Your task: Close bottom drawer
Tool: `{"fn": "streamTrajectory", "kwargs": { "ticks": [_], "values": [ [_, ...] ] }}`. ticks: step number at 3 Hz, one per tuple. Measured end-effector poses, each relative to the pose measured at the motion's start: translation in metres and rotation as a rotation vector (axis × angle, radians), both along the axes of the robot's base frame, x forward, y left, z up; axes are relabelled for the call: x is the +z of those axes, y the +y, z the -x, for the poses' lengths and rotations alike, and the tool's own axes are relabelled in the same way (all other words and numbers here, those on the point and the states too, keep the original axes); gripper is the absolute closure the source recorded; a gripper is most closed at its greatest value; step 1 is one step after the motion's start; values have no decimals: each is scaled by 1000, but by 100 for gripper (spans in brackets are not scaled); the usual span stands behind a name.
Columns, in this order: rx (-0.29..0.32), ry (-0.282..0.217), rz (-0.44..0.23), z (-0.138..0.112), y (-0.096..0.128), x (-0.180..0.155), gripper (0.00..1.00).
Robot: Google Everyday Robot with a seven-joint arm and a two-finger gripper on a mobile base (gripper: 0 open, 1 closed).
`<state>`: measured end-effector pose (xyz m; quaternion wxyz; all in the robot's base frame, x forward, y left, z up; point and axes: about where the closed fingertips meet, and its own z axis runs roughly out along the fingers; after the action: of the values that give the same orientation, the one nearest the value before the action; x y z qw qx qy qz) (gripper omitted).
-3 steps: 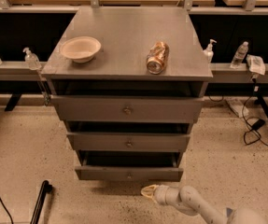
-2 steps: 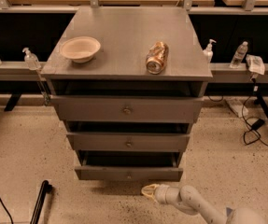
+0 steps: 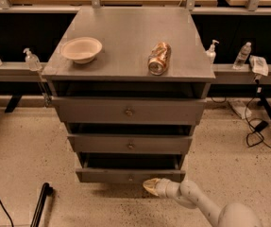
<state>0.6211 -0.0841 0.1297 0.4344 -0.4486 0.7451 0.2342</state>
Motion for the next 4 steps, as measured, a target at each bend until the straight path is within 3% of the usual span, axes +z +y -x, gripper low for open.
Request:
{"fn": "streamTrajectory", "kwargs": {
  "ticks": [1, 4],
  "values": [
    [-36, 3, 2, -36, -6, 4, 100],
    [-53, 22, -3, -52, -6, 3, 100]
  ]
}}
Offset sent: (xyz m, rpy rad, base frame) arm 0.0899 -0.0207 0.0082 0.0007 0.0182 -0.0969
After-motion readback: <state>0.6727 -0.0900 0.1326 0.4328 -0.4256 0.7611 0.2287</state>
